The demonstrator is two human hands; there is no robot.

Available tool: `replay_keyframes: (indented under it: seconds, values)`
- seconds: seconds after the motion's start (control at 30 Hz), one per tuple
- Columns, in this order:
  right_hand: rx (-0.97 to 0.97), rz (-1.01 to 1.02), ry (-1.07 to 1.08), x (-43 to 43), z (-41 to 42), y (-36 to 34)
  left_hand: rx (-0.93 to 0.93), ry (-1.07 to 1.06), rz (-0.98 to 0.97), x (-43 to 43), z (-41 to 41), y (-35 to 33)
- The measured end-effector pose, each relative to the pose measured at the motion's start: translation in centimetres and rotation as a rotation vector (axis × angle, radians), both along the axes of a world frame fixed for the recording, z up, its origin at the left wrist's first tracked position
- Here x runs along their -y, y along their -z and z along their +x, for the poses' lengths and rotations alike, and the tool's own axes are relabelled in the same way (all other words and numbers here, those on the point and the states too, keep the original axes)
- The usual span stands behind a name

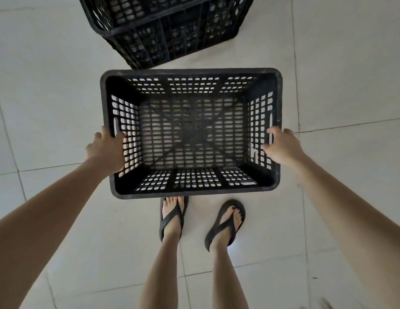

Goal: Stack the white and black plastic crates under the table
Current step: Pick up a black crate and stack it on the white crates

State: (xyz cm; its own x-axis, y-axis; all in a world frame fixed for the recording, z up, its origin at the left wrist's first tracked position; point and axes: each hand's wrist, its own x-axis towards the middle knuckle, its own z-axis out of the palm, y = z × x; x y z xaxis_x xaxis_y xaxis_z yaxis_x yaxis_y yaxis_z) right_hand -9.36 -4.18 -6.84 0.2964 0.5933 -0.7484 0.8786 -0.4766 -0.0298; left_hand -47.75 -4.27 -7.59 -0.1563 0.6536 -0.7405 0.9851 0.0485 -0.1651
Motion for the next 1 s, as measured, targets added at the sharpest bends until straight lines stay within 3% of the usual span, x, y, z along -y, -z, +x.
replay_keyframes:
  seconds: [0.23, 0.5, 0.77, 1.0]
  values:
    - [0.081, 0.041, -0.012, -0.1, -0.3, 2.9, -0.024, -0.16, 0.068, -0.7, 0.0, 2.3]
    - [0.149, 0.1, -0.165, 0.4, 1.1, 2.2, 0.13, -0.123, 0.104, -0.5, -0.8, 1.4]
    - [0.123, 0.105, -0.172, 0.6, 4.5, -4.7, 0.118, -0.054, 0.14, -2.2, 1.8, -7.4]
    - [0.088, 0.114, -0.166, -0.2, 9.3, -18.1, 0.099, -0.022, 0.198, -3.6, 6.4, -21.0]
